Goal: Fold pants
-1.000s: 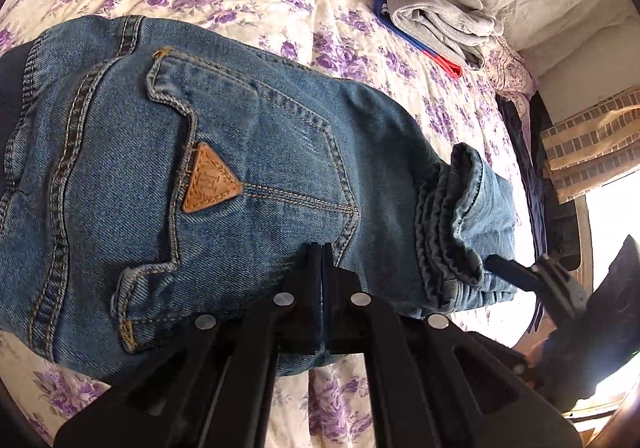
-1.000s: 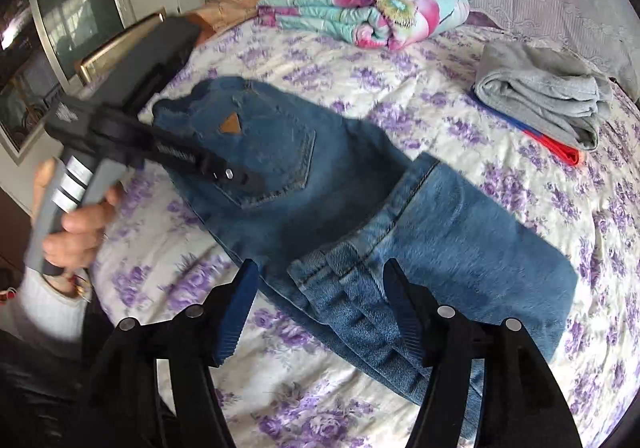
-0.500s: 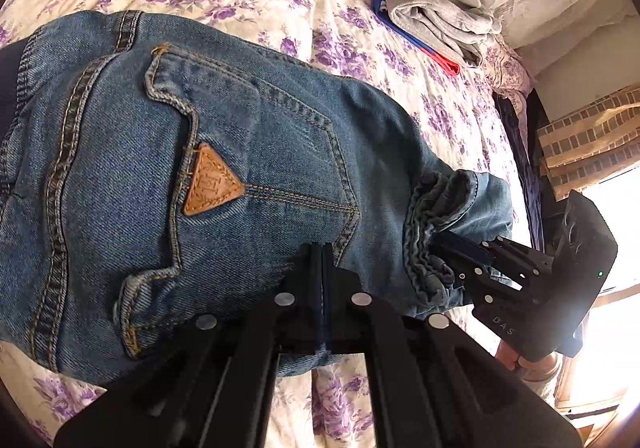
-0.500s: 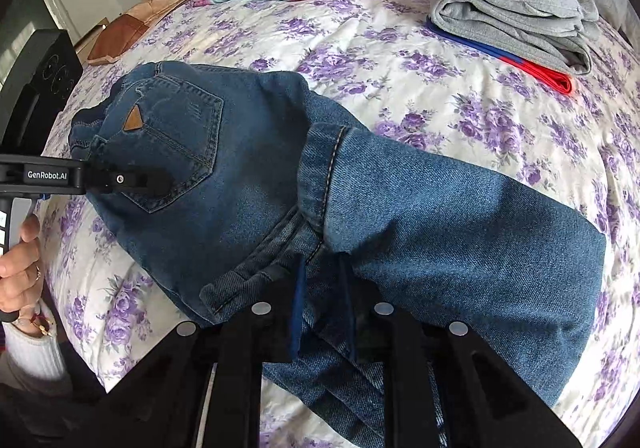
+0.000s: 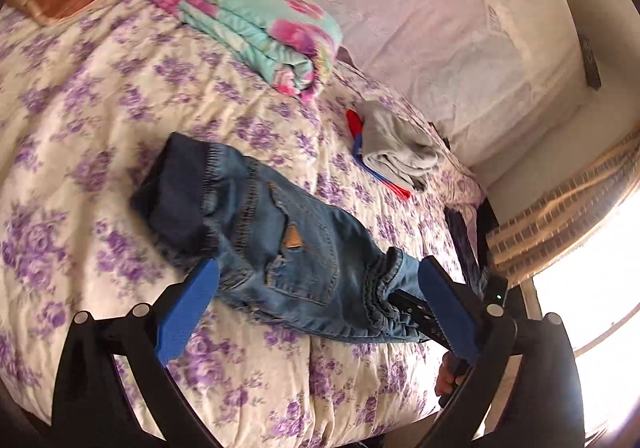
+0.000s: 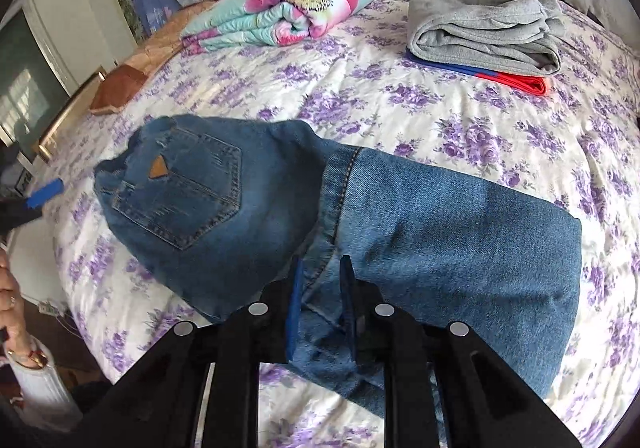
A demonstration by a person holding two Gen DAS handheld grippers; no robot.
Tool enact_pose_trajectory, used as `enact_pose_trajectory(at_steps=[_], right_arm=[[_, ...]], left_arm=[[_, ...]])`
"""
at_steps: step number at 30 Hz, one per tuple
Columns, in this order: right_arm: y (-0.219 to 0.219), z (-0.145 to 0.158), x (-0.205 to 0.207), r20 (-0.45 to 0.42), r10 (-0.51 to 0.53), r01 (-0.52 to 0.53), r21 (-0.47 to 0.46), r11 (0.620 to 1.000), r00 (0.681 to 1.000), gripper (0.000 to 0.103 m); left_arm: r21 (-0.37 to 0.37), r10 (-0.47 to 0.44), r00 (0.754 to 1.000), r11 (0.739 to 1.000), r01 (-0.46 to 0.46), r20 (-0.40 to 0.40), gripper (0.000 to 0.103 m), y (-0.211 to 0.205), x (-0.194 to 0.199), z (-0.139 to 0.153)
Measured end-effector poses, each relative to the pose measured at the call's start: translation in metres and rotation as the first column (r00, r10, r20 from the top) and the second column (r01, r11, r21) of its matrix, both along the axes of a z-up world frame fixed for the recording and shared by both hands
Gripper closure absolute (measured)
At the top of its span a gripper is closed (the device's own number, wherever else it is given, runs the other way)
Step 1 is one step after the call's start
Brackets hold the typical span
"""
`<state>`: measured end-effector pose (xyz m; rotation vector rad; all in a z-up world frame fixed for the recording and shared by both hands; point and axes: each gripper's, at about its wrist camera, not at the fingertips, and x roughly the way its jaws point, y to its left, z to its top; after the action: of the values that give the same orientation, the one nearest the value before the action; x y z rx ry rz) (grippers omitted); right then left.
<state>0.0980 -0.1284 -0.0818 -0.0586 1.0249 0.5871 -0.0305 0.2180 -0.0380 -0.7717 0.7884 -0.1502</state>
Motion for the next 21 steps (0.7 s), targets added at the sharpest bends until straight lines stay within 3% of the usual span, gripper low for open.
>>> enact_pose_trajectory(at_steps=[3,7,9,13,14,15,17,19,21], right_arm=[[-0.008,0.012,-0.011,0.01,0.0,-0.001,0.072,0.997,1.0,0.078],[-0.016,0.024,-0.028,0.04,-0.005,0.002,0.084,0.996,0.999,0.077],[-0.022,0.026,-0.033,0.046,-0.017,0.013,0.083,0.996,0.999,0.075],[-0.032,0.019,-0.041,0.022,-0.043,0.041,0.098,0.994,0.999,0.073],[-0.033,0.017,-0.042,0.012,-0.047,0.046,0.099,0.994,0.999,0.073],[-0.034,0.013,-0.043,0.002,-0.049,0.048,0.097,0.994,0.999,0.073],[-0.032,0.008,-0.043,-0.029,-0.031,0.033,0.096,0.995,0.999,0.073],[-0.025,0.006,-0.038,-0.074,0.013,-0.004,0.113,0.994,0.997,0.073],[-0.01,0.011,-0.026,-0.092,0.072,-0.059,0.134,0.989,0.993,0.073]], left_arm=[[-0.063,0.042,0.995,0.997,-0.048,-0.085,0.006,0.016,-0.004,-0.031],[-0.213,0.02,0.979,0.975,-0.064,-0.2,0.006,0.018,0.01,-0.087],[-0.202,0.042,0.97,0.975,-0.091,-0.239,0.006,0.016,0.023,-0.1],[-0.081,0.08,0.967,0.992,-0.102,-0.242,0.01,0.011,0.059,-0.094],[-0.043,0.081,0.961,0.994,-0.096,-0.263,0.036,0.007,0.068,-0.094],[0.017,0.096,0.952,0.995,-0.095,-0.289,0.048,0.004,0.073,-0.092],[0.128,0.132,0.963,0.986,-0.104,-0.236,0.065,-0.007,0.067,-0.074],[0.252,0.142,0.977,0.963,-0.1,-0.156,0.068,-0.026,0.056,-0.054],[0.309,0.136,0.985,0.946,-0.098,-0.105,0.068,-0.038,0.048,-0.041]])
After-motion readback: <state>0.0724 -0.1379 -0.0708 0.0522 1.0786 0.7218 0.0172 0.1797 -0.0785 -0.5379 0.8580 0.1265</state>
